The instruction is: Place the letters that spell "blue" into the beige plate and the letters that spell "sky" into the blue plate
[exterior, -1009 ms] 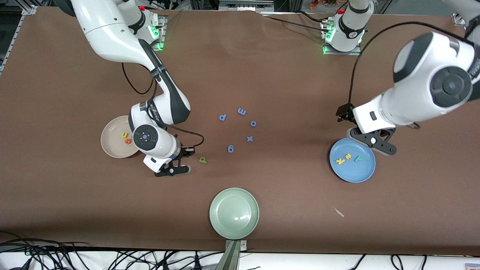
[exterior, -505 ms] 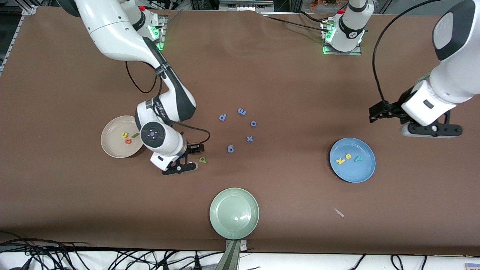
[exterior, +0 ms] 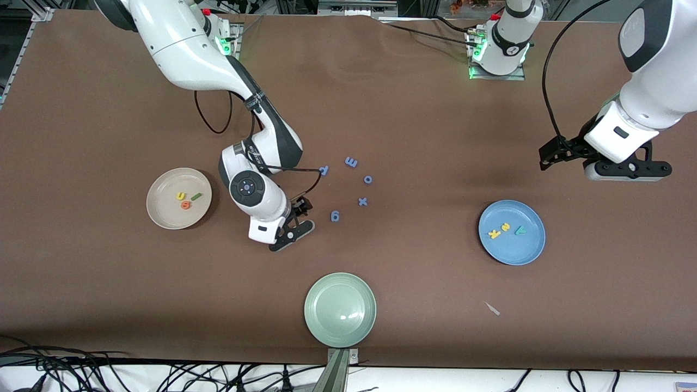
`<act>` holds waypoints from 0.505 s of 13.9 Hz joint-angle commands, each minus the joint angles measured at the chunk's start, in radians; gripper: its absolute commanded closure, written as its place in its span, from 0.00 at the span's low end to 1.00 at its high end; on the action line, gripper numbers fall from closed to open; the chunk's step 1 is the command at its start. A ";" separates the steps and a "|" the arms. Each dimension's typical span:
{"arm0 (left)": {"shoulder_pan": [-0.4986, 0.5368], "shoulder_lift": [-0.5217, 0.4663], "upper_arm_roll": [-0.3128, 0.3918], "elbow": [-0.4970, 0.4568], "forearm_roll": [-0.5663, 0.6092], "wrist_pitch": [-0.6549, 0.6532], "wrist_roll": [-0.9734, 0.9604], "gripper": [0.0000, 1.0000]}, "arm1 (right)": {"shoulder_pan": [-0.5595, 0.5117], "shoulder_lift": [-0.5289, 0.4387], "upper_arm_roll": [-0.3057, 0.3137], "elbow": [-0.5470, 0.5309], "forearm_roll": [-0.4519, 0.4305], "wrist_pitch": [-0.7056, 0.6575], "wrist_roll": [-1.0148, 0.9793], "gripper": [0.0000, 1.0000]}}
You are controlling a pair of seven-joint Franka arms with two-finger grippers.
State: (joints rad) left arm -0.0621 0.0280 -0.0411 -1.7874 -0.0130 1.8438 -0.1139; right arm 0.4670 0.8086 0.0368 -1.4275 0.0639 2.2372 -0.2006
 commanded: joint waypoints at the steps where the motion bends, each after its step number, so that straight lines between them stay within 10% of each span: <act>1: -0.007 -0.008 0.003 -0.010 0.030 0.009 -0.015 0.00 | -0.001 0.020 0.002 0.022 -0.006 0.022 -0.138 0.00; 7: -0.005 -0.007 0.007 -0.003 0.031 0.009 -0.007 0.00 | -0.002 0.050 0.002 0.024 -0.004 0.102 -0.289 0.00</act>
State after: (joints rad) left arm -0.0618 0.0295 -0.0400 -1.7875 -0.0112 1.8445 -0.1140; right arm 0.4667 0.8433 0.0366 -1.4274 0.0639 2.3331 -0.4453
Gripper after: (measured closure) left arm 0.000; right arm 0.000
